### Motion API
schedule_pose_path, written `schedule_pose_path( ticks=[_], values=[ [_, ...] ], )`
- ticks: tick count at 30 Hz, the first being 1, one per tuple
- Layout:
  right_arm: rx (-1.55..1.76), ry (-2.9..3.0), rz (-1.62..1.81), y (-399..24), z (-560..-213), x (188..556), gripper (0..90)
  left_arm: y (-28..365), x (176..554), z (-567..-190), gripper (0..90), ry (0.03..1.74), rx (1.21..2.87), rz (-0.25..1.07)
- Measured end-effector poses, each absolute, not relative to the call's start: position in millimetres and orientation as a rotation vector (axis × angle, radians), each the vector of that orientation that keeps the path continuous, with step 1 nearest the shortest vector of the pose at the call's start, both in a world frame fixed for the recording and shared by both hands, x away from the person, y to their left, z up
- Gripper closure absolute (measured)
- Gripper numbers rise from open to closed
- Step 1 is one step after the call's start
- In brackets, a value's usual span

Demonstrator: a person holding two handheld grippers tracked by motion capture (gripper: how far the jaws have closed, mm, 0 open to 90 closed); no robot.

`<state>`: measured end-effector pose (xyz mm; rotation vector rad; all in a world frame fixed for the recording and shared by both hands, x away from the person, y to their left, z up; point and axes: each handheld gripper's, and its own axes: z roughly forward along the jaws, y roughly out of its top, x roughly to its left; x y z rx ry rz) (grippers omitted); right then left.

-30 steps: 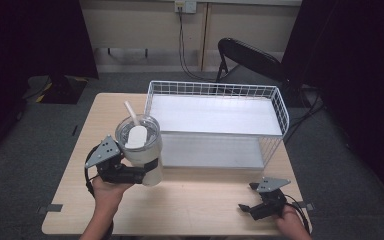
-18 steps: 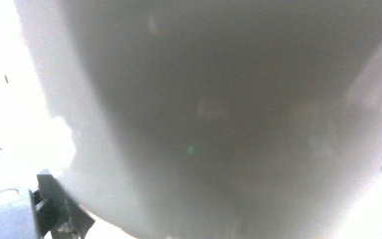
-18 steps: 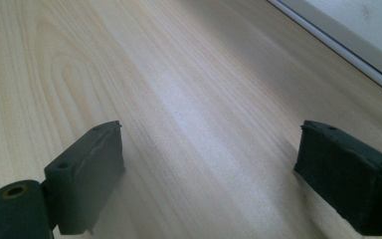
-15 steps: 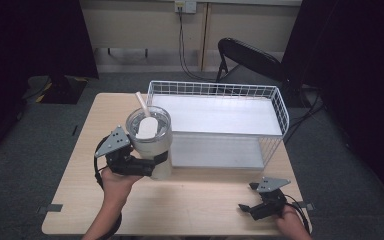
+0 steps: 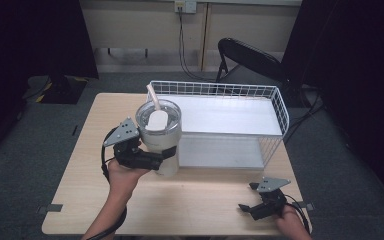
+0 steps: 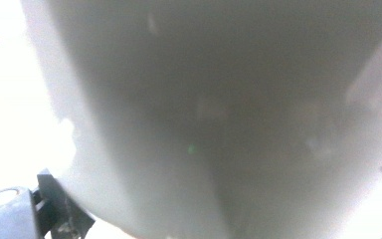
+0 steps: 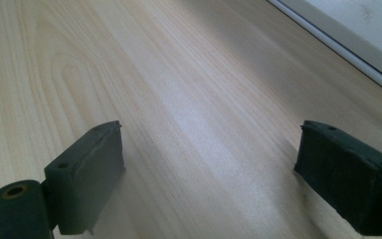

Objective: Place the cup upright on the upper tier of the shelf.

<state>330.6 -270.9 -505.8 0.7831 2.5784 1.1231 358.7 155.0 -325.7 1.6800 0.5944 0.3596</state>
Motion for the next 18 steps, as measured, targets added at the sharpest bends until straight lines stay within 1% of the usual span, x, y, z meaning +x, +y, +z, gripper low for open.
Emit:
schedule_pose_path(
  ticks=[18],
  values=[
    [0.783, 2.578, 1.123, -270.9, -505.8, 330.6, 10.6, 131.0, 368.9, -299.7, 7.4, 0.560, 1.690, 0.342]
  ],
)
